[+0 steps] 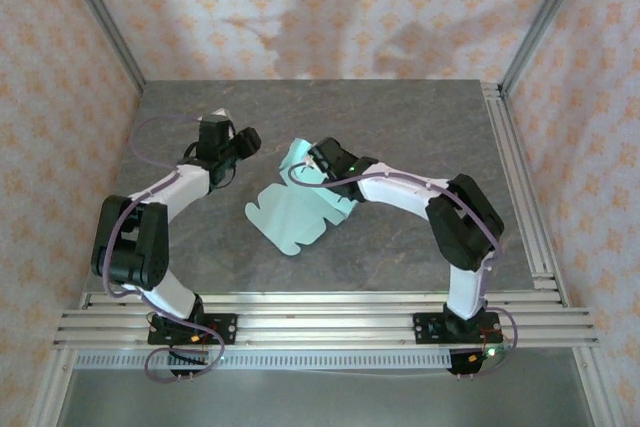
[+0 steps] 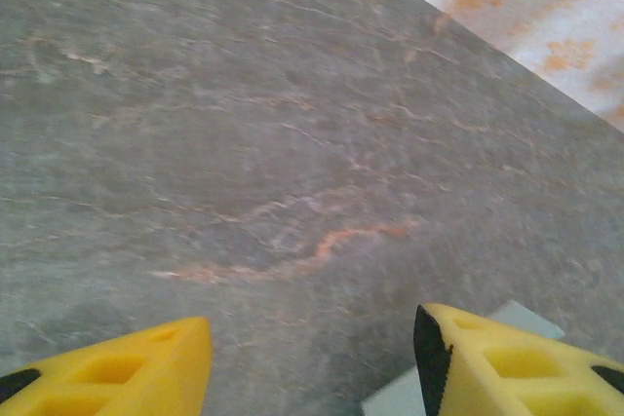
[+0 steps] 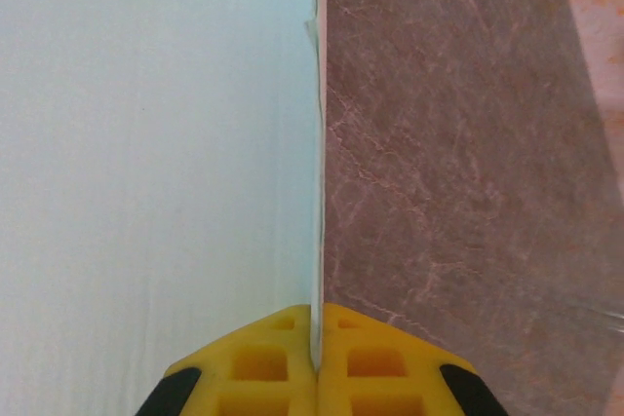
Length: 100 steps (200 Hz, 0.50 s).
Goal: Fold the paper box
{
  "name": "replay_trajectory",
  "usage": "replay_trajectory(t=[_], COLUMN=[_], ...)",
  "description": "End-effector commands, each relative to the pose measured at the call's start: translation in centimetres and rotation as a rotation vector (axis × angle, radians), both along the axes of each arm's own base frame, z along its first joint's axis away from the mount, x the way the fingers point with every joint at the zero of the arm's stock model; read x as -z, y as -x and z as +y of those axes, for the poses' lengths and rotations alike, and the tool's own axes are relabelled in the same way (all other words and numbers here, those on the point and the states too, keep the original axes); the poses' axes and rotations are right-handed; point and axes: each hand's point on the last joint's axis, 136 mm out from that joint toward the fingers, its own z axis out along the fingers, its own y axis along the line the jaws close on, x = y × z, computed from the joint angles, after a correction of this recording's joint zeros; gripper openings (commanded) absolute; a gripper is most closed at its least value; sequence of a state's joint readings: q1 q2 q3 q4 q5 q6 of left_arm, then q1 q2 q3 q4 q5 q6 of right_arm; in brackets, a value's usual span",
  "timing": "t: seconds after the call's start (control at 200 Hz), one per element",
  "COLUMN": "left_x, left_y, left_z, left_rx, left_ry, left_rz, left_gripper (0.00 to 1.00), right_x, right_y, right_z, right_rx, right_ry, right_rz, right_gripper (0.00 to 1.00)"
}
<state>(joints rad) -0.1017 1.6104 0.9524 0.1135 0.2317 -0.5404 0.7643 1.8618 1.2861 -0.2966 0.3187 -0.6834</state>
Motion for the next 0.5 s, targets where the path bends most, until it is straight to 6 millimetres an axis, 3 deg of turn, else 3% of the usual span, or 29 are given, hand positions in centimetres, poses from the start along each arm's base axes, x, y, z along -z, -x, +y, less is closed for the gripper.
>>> replay_trajectory(t=[0.0,0.496], left_x=[1.8,3.7], left_y=[0.3,0.3], left_z=[-0.1,-0.2], left_rx=[0.021,0.034], left_ry=[0.005,0.018], left_rz=[0.033,0.064], left_gripper=[0.59,0.6], right_x=[-2.6,-3.7], right_y=[-0.6,-1.0], right_z=[0.2,1.7], right_rx=[-0.06,-0.133], right_ry=[0.103,0.319], right_rz=[-0.131,-0.334], right_gripper=[0.0,0.0])
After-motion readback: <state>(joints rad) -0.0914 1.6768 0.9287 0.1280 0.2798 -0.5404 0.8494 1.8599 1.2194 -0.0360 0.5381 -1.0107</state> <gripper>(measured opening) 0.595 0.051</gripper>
